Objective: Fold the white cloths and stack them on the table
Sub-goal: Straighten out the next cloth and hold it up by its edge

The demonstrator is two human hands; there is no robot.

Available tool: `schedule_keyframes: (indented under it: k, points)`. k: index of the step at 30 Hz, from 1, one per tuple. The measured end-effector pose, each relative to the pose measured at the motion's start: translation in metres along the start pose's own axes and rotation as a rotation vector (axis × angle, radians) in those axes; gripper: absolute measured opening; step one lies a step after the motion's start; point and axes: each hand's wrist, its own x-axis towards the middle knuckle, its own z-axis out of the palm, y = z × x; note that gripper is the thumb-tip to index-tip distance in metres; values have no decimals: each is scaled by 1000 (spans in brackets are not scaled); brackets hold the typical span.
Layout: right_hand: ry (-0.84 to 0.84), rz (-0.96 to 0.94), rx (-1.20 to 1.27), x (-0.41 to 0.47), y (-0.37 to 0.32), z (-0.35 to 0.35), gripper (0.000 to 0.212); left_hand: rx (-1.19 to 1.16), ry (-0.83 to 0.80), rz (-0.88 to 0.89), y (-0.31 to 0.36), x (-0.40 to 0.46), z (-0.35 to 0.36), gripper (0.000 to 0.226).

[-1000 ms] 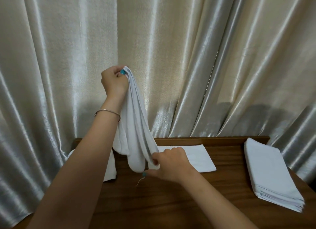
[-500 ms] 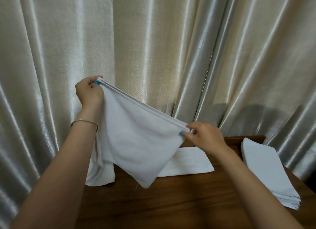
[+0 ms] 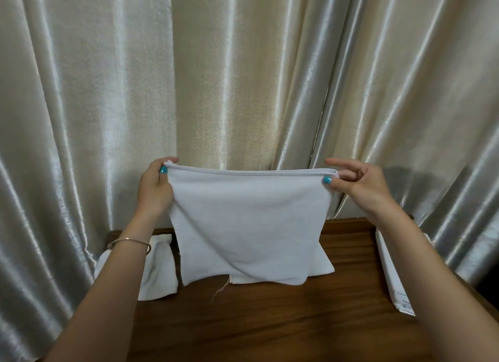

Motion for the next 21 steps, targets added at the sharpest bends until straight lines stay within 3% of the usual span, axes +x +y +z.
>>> schedule_keyframes:
  k: [6, 10, 14, 21]
  points:
    - [159, 165, 210, -7, 2, 5, 14, -245, 96, -127, -9, -14, 18, 35]
    - [228, 165, 186, -8, 5, 1, 15, -443, -6, -132, -18, -20, 18, 26]
    - [250, 151, 130, -7, 9, -8, 20, -427, -182, -114, -23, -24, 18, 19]
    - [234, 148, -17, -9, 15, -24, 14, -467, -227, -198, -24, -26, 19, 29]
